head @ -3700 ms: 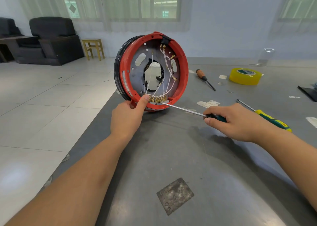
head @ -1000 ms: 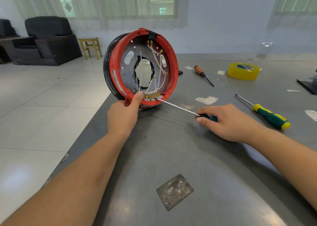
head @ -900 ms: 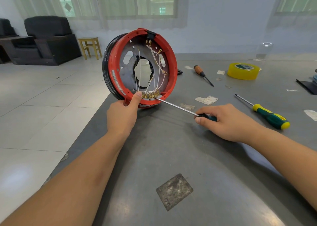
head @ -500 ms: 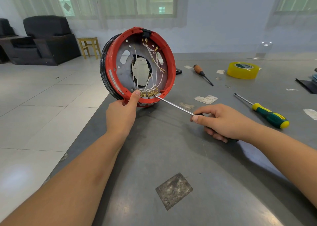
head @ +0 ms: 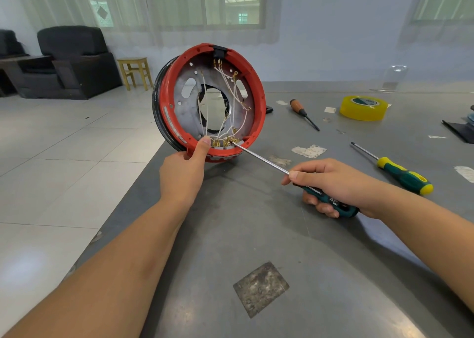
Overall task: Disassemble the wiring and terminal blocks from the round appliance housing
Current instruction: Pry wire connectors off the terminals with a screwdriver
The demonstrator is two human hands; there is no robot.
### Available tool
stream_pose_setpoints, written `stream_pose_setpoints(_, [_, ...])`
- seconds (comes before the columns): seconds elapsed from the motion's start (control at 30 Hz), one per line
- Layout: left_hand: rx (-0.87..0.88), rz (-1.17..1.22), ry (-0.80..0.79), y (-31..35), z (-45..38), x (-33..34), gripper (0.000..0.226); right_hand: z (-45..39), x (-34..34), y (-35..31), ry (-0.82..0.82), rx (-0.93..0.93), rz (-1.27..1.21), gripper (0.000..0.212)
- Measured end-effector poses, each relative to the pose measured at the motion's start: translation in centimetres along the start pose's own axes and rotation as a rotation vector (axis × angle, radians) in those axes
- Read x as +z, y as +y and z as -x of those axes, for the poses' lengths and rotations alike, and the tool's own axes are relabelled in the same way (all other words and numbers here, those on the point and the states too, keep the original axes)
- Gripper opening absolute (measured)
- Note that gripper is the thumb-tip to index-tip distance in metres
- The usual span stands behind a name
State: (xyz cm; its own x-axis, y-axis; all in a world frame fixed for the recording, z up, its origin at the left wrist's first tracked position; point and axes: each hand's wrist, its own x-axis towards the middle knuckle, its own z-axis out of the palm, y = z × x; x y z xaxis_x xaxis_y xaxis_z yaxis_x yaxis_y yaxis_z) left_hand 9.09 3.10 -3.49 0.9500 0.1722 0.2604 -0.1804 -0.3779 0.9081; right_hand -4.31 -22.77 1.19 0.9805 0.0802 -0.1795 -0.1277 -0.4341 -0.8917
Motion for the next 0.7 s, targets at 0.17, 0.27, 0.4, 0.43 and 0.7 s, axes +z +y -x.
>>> stream_pose_setpoints(0.17, [-0.011,0.022,-0.011,0.0,0.0,0.0,0.065,-0.2,0.0,0.2,0.057,-0.048,0.103,0.019])
stream_pose_setpoints(0.27, [-0.015,0.026,-0.011,0.1,0.0,-0.1,0.067,-0.5,0.1,0.7,0.101,-0.068,0.174,0.015])
stream_pose_setpoints(0.4, [-0.034,0.047,-0.008,0.1,0.1,-0.1,0.068,-0.8,-0.5,1.5,0.235,-0.159,0.479,0.012])
stream_pose_setpoints(0.43, [-0.039,0.05,-0.012,0.1,0.1,-0.1,0.066,-0.8,-0.7,1.7,0.267,-0.188,0.606,0.013])
stream_pose_setpoints(0.7, [-0.015,0.01,-0.012,0.0,-0.1,-0.1,0.068,-0.9,-1.4,2.7,0.338,-0.397,0.791,0.033])
